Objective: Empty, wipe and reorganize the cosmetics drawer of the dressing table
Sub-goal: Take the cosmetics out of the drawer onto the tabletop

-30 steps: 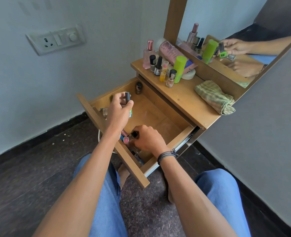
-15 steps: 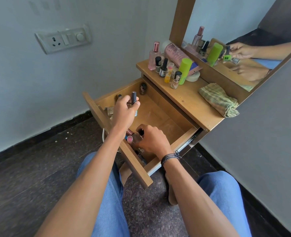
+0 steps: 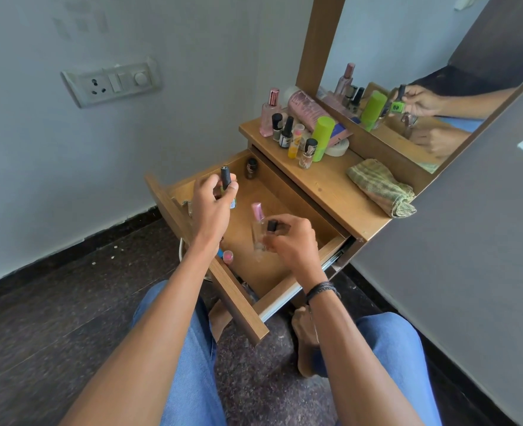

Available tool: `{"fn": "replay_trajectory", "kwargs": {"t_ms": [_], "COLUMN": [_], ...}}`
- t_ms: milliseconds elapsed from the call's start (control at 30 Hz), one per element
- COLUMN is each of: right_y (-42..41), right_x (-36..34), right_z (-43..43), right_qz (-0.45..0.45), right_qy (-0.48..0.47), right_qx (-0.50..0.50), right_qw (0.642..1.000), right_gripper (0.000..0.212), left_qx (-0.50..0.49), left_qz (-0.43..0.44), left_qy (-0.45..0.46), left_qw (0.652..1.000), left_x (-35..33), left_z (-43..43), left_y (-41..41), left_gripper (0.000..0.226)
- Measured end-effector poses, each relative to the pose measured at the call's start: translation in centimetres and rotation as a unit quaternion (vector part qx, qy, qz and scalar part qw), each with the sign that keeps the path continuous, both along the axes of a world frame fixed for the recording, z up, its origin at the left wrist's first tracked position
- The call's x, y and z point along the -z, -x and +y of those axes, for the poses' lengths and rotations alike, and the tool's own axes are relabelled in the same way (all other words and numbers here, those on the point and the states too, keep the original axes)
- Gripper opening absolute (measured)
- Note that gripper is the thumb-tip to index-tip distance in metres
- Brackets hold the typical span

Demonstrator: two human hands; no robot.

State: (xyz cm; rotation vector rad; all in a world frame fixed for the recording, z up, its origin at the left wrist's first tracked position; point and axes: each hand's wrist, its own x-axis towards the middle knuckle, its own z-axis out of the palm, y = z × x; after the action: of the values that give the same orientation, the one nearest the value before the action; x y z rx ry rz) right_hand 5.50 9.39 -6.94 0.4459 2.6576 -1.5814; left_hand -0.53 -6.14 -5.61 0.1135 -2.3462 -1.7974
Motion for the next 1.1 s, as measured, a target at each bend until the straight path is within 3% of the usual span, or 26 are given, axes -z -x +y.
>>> {"fn": "replay_trajectory", "kwargs": {"t_ms": [200,333,467,933,1100], "right_y": [0.3,2.7,4.7,5.8,5.7], "right_x": [-4.6,-6.0,-5.0,-3.8,-3.9], "right_z": [4.2,7.0,8.3,9.3,9.1], "right_qz": [0.157,0.212,0.203,0.195,0.193], "right_qy": [0.083,0.046,0.014,-0.013,-0.019], "right_qx": [0.089,0.144,0.196,0.184,0.192], "right_qw": [0.980,0.966,0.959,0.963,0.962], "right_gripper": [0.037,0.036,0.037,0.039,0.038], "left_qx": [0.025,0.083,0.109,0.077,0.071], "left_qz": [0.024,0.069,0.098,0.091,0.079], "left_qy": [-0.012,-0.018,-0.024,0.076,0.078], "left_qw": [0.999,0.994,0.989,0.990,0.991], "left_x": [-0.5,-2.2,-3.2,-2.5,-2.5], "left_z": [0.5,3.9,8.0,13.7,14.2], "left_y": [0.9,0.9,1.9,3.6,3.9], "left_gripper": [0.017,0.022,0.024,0.018,0.033]}}
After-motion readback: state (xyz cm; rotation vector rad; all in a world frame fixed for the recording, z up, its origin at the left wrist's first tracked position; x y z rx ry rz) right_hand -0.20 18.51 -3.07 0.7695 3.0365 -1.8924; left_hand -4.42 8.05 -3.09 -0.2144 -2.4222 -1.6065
